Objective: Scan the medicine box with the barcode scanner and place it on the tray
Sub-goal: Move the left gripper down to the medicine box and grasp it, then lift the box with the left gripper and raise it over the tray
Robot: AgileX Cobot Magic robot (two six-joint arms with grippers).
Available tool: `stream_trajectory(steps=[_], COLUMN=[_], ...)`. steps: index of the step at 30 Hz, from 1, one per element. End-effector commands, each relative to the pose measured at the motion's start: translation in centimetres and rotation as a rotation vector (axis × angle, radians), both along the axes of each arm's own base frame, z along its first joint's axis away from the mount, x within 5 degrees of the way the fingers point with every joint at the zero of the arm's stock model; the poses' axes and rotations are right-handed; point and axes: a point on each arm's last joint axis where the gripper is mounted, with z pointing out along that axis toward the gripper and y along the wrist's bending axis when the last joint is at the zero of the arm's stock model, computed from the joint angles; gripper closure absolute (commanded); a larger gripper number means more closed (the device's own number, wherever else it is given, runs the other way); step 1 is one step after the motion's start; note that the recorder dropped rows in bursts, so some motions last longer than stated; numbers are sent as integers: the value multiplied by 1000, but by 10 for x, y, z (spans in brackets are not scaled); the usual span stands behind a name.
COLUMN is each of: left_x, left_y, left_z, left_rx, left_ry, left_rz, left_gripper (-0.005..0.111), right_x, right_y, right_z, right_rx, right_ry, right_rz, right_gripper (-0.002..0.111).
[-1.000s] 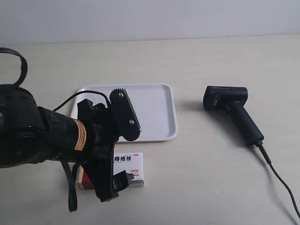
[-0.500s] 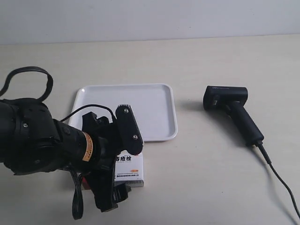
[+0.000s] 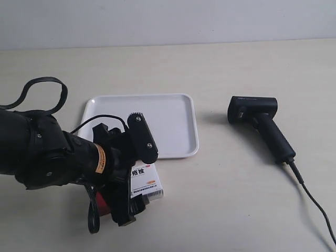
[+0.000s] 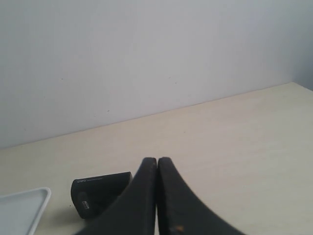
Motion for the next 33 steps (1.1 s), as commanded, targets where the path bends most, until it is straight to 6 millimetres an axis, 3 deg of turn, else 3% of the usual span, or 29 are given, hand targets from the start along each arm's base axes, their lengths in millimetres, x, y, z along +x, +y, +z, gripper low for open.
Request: stream_trajectory(steps=[1, 4, 7, 9, 15, 18, 19, 23, 27, 30, 31, 33], left_x=[-3, -3, -3, -3, -3, 10, 27, 65, 73, 75, 76, 76], left_y=[5, 5, 4, 5, 12, 24, 36, 62, 61, 59, 59, 58], left_z=[-8, -4, 14, 30, 105, 126, 128, 101, 73, 61, 60, 61], left_rx=[60, 50, 2, -35, -134, -102, -90, -22, 36, 44, 43, 22], left_ry=[44, 36, -5, -42, -324, -445, -456, -432, -369, -346, -342, -342], left_rz=[10, 12, 13, 9, -156, -197, -130, -32, -55, -62, -59, -37], left_gripper=[35, 71, 107, 106, 107, 107, 107, 107, 107, 107, 107, 107], right_x=[0, 0, 0, 0, 0, 0, 0, 0, 23, 58, 86, 120], right_y=[0, 0, 0, 0, 0, 0, 0, -1, 1, 6, 14, 31], right_z=[0, 0, 0, 0, 6, 10, 11, 28, 37, 33, 24, 13], right_rx=[-6, -6, -6, -5, 20, 82, 87, 112, 111, 85, 59, -5], right_ry=[-15, -15, -15, -19, -79, -111, -125, -174, -47, 180, 356, 529], right_rz=[-6, -6, -6, -6, -7, -7, -8, -9, -22, -17, 8, 73], right_gripper=[108, 108, 108, 108, 108, 108, 108, 108, 108, 108, 108, 105])
